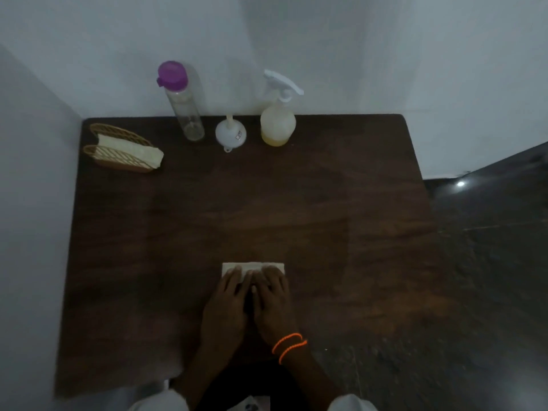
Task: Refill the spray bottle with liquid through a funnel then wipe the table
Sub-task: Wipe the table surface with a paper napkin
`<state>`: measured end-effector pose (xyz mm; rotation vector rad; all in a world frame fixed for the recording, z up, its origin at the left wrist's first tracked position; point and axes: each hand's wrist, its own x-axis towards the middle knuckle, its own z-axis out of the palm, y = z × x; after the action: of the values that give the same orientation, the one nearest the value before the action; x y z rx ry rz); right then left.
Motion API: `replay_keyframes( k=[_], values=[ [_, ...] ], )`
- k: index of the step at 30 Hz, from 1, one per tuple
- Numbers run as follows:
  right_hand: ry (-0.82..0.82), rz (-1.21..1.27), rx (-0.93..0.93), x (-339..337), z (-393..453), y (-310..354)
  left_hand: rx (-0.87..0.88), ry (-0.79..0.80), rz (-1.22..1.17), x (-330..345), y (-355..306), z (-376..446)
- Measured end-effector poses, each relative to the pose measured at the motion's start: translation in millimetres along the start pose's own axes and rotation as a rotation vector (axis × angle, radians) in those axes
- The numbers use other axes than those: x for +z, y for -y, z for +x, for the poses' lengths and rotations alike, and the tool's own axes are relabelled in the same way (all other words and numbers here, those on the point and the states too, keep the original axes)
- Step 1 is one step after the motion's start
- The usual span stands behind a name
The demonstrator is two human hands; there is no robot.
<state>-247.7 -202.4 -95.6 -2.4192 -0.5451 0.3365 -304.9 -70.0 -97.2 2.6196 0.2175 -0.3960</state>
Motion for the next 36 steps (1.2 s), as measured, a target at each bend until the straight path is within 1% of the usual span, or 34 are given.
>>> replay_keyframes(
  k=[3,5,6,8,11,13,17,19,23,25,27,30,34,36],
  values=[
    [0.074,-0.016,-0.102,13,3,17,-0.078,-0.056,0.002,-10,13,-18],
    [0.096,-0.013,-0.128,21,15,27,-0.082,-0.059,0.068,-11,28,-16],
    [0.099,-0.006,-0.117,24,23,32,-0.061,-0.05,0.109,-14,33,-11],
    [0.092,0.003,-0.089,28,42,39,-0.071,-0.052,0.134,-27,37,4],
    [0.052,0.007,-0.061,28,72,45,-0.164,-0.093,0.073,-57,35,38],
    [0.035,-0.018,-0.048,25,91,45,-0.179,-0.078,0.006,-70,39,59],
    [0.002,-0.05,-0.017,21,101,45,-0.146,-0.021,0.07,-74,45,79],
    [-0.031,-0.048,-0.016,20,85,44,-0.08,-0.009,0.121,-66,40,73],
    [-0.086,-0.034,-0.002,13,34,24,0.087,0.044,0.193,-36,26,35],
    [-0.098,-0.055,0.026,7,11,8,0.161,0.053,0.21,-24,11,25],
    [-0.126,-0.07,0.077,1,1,-8,0.199,0.05,0.219,-15,-6,30],
    [-0.185,-0.113,0.136,-10,15,-27,0.185,0.056,0.198,-11,-32,56],
    [-0.289,-0.145,0.106,-33,68,-37,0.1,0.046,0.14,-24,-57,104],
    [-0.302,-0.132,0.111,-43,100,-43,0.089,0.057,0.135,-34,-62,133]
  ],
)
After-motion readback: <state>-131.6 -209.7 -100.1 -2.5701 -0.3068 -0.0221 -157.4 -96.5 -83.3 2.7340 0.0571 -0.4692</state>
